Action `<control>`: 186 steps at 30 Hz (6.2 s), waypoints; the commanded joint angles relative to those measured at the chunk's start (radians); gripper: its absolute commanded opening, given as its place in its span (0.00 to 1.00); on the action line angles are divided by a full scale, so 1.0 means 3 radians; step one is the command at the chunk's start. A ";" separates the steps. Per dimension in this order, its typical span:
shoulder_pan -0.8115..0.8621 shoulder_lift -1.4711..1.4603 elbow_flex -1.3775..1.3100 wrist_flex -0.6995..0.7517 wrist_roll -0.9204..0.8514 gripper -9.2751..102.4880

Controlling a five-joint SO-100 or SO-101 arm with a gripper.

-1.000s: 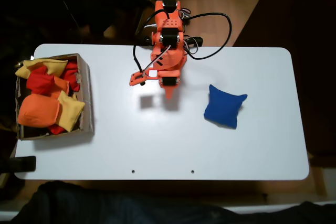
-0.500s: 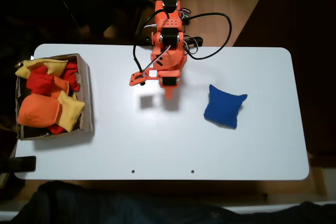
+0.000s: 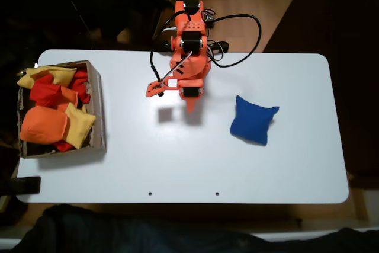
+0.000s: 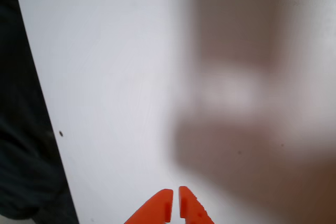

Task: Grasp a bag and put it in the box.

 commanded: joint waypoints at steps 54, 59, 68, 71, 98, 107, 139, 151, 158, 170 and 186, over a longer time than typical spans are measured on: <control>-0.0031 0.0000 -0.0118 0.0010 -0.0005 0.08; -0.0077 0.0000 -0.0118 0.0010 -0.0036 0.08; -0.0148 0.0000 -0.0118 0.0010 -0.0041 0.08; -0.0148 0.0000 -0.0118 0.0010 -0.0036 0.08; -0.0153 -0.0148 -0.0184 -0.0061 -0.0026 0.08; -0.0128 -0.0649 -0.0777 -0.0332 0.0046 0.08; -0.0358 -0.2434 -0.2909 -0.0568 0.0435 0.08; -0.0895 -0.3160 -0.3855 -0.0061 0.0608 0.08; -0.1227 -0.3462 -0.4218 0.0123 0.0583 0.08; -0.1744 -0.3993 -0.4556 0.0189 0.0522 0.08; -0.2332 -0.4776 -0.5241 0.0501 0.0307 0.09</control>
